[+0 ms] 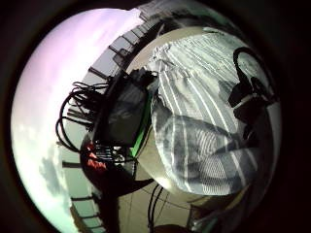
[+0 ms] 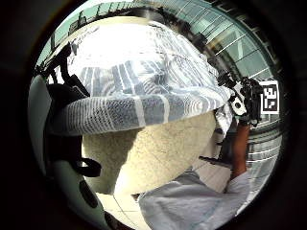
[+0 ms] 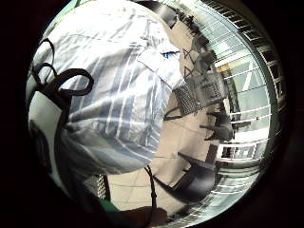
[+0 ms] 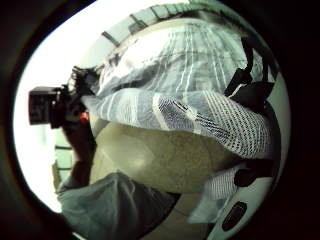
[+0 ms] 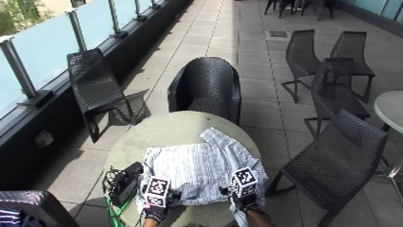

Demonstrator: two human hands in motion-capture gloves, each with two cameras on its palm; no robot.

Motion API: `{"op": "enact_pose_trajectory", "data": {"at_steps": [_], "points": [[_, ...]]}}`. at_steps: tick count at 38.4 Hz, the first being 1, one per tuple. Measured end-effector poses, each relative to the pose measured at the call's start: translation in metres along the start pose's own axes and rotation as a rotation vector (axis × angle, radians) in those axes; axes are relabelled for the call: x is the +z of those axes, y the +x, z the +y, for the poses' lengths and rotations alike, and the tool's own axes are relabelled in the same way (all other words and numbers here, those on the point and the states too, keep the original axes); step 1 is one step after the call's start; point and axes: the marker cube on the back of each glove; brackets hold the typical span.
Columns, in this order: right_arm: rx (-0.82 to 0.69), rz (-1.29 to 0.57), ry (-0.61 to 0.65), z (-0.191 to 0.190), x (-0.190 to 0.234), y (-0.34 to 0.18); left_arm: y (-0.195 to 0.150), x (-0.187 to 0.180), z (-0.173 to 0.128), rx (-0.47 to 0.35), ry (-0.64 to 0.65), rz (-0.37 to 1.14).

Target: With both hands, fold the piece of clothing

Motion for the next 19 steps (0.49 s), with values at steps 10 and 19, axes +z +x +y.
{"op": "enact_pose_trajectory", "data": {"at_steps": [10, 19], "points": [[-0.096, -0.187, -0.306, -0.028, -0.078, 0.015, -0.008, -0.078, -0.005, 0.143, -0.265, 0.046], [0.167, -0.079, -0.008, -0.156, -0.129, 0.026, -0.044, -0.104, -0.141, -0.231, -0.051, -0.084]]}}
